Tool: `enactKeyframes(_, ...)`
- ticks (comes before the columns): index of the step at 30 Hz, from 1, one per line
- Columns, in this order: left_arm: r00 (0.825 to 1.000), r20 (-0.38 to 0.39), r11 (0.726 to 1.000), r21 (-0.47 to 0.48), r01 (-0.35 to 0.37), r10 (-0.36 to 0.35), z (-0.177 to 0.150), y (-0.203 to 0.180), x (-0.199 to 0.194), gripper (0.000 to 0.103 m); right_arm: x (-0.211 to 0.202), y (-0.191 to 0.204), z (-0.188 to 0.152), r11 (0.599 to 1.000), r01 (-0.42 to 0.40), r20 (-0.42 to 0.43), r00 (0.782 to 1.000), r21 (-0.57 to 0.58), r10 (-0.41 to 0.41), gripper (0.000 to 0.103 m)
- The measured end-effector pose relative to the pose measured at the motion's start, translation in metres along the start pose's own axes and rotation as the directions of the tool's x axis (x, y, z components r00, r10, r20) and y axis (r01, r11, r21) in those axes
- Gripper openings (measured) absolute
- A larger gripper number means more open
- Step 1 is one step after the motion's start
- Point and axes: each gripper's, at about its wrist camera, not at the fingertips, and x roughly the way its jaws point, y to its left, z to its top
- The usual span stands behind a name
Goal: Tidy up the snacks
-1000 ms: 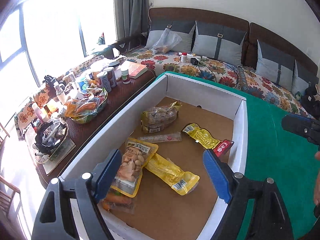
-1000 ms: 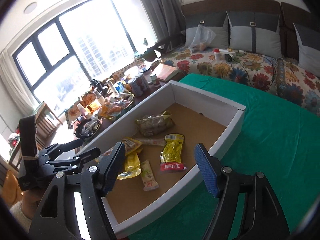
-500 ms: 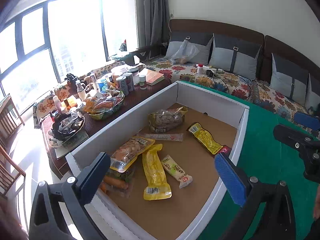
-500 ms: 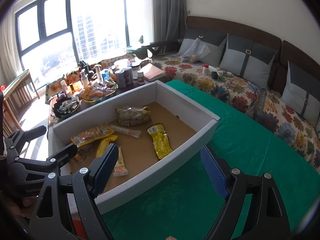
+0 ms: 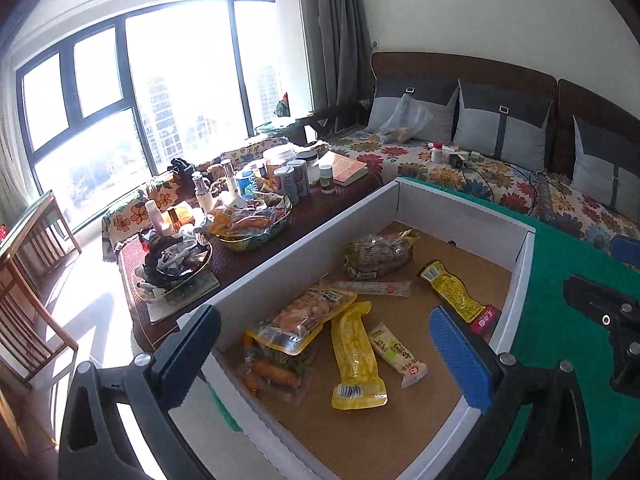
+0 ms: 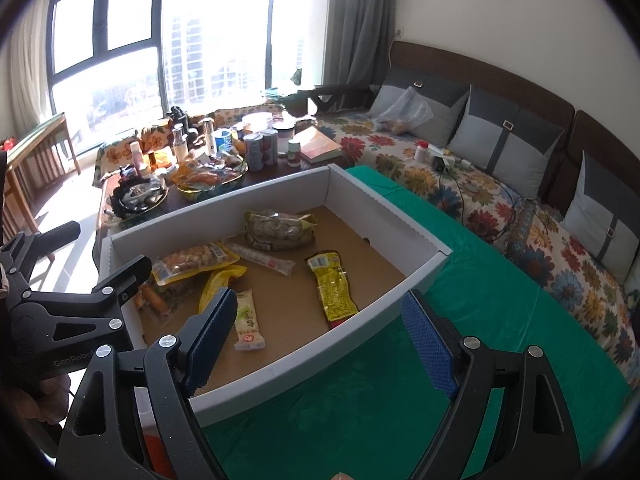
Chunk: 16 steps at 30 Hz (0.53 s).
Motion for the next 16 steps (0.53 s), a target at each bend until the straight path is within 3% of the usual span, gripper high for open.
enactKeyframes(2, 1.000, -0.013, 1.000, -0.005, -0.022, 0.022, 0.000, 0.004, 0.003, 0.103, 0.001, 0.002, 0.001, 1.000, 0.006, -0.007, 1.000, -0.004, -0.006, 0.087)
enactKeyframes(16, 0.990, -0.127, 0.995, -0.089, 0.046, -0.057, -0.009, 0.026, 0.023, 0.103, 0.024, 0.025, 0.006, 1.000, -0.017, -0.071, 0.997, -0.020, 0.016, 0.087)
